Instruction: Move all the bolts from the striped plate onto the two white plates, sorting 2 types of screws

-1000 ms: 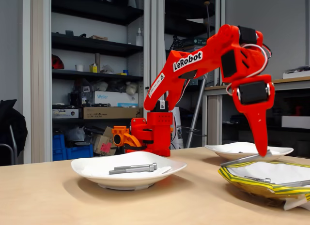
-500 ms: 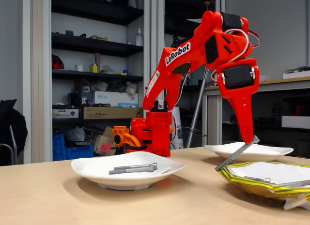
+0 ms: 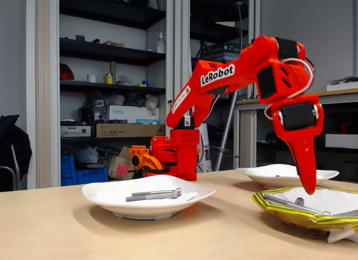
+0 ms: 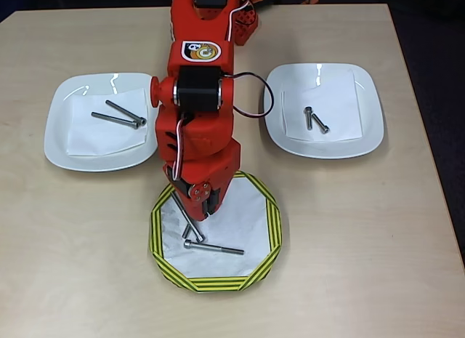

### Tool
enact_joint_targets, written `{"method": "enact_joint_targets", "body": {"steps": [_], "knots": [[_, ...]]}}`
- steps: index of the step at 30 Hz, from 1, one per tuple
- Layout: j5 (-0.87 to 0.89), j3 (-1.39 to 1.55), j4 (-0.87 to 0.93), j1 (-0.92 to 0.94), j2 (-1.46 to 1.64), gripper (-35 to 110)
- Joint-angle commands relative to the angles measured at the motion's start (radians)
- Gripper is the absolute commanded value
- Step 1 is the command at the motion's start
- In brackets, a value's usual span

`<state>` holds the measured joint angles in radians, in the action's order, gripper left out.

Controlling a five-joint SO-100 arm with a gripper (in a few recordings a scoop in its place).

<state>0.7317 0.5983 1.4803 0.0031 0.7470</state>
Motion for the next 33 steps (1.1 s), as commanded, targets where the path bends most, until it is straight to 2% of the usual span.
{"method": "enact_joint_targets", "body": {"steps": [1, 8, 33], "knots": [[0.02, -0.028, -0.003, -0.012, 0.011, 0], [-0.043, -0.034, 0.005, 0.012, 0.028, 7], [-0.112, 0.018, 0.055, 0.117, 0.003, 5]]}}
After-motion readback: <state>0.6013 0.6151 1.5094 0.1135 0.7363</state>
